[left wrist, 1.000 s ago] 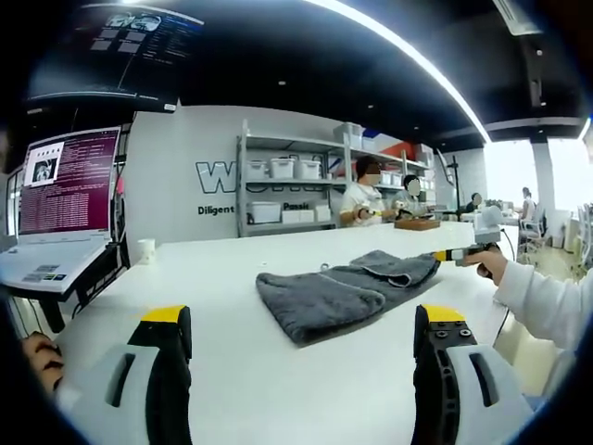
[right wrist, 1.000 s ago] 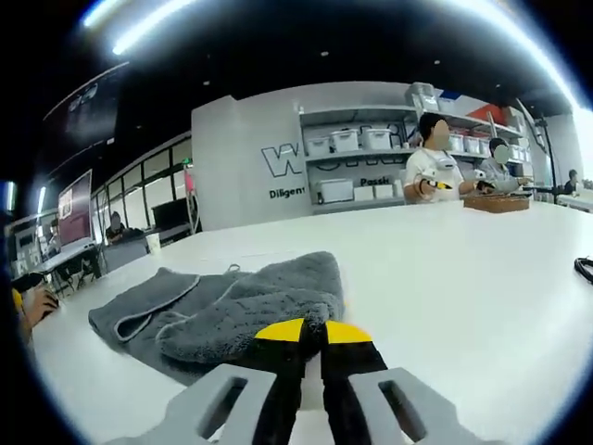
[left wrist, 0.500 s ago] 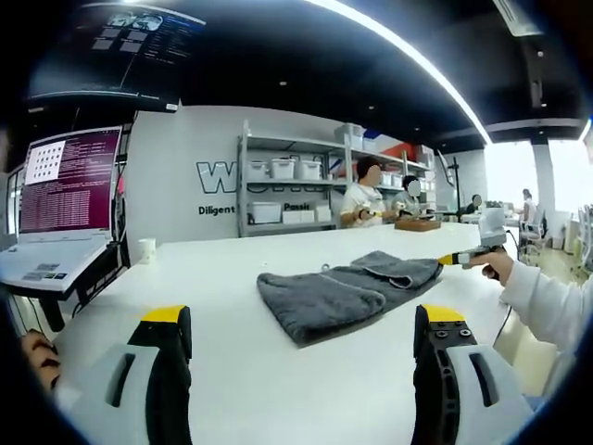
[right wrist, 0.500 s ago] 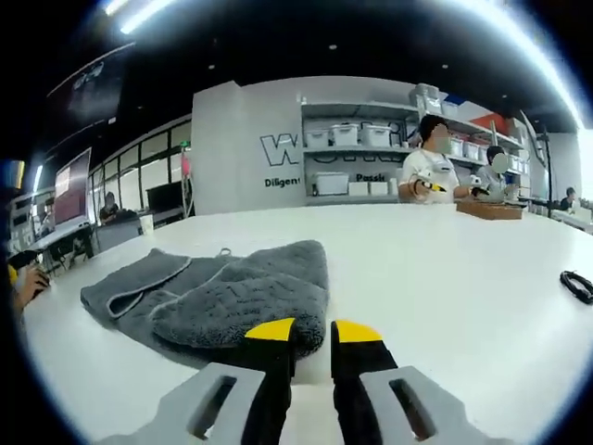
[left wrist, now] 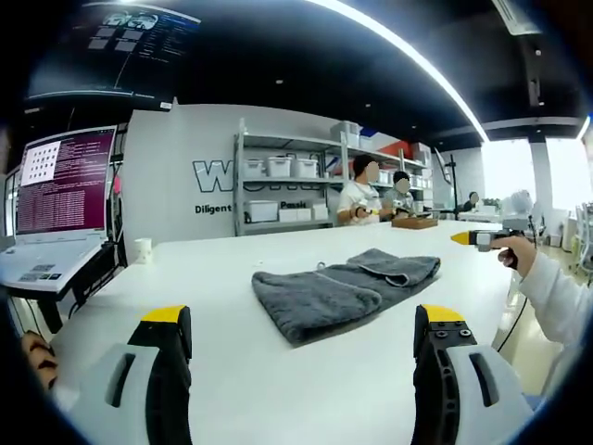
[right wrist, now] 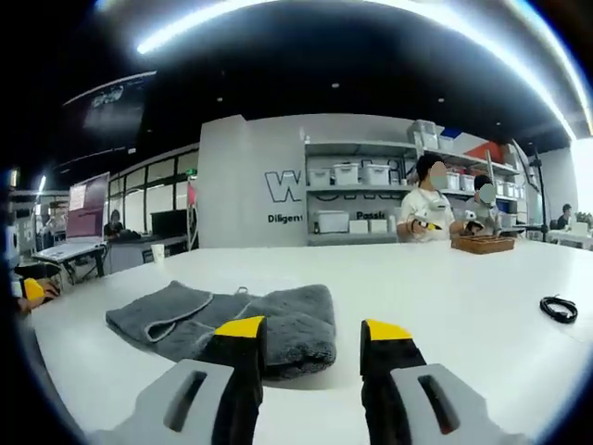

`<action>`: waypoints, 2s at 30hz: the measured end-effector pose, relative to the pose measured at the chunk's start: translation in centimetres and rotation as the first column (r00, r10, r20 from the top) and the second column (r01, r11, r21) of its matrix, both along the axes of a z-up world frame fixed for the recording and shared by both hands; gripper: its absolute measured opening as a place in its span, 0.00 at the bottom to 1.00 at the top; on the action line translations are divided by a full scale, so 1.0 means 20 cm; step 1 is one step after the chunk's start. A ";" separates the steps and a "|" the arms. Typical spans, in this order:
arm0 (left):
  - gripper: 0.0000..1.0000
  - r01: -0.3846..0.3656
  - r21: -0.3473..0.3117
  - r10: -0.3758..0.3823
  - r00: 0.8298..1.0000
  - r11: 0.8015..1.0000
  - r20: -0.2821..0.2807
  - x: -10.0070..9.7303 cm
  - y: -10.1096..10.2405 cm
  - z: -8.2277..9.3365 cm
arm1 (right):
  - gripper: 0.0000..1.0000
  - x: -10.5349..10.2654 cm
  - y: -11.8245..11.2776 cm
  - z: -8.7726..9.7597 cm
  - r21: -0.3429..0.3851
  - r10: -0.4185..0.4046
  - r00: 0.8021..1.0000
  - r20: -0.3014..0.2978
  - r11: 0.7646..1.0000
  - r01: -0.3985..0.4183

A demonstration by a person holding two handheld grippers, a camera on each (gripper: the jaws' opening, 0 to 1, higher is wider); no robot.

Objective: Open the folded towel by lifting each exposed corner and separating the folded layers until the towel lies flat within the target outline without major curled edges

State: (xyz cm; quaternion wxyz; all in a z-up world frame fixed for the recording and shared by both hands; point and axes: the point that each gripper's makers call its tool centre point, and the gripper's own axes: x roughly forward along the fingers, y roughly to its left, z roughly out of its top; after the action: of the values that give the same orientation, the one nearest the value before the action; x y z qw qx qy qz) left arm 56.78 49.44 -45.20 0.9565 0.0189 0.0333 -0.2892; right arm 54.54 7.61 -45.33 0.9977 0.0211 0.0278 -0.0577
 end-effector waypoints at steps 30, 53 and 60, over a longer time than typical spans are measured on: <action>0.99 0.035 0.017 -0.036 0.999 0.999 0.004 -0.04 -0.07 0.01 | 0.99 -0.19 0.41 0.16 0.020 0.143 0.989 0.046 0.989 -0.144; 0.99 0.135 0.010 -0.135 0.991 0.991 -0.004 -0.03 -0.31 0.00 | 0.99 -0.18 0.48 0.11 -0.044 0.127 0.992 -0.006 0.991 -0.127; 0.91 0.212 0.015 -0.212 0.977 0.977 0.003 0.07 -0.51 -0.03 | 0.99 -0.20 0.50 0.07 -0.036 0.102 0.995 -0.018 0.994 -0.103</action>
State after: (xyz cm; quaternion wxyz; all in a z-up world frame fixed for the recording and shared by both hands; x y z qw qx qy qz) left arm 58.28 39.25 -45.83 0.9200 0.0301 0.0310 -0.3894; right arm 50.55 17.63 -43.91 0.9993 0.0009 0.0357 -0.0072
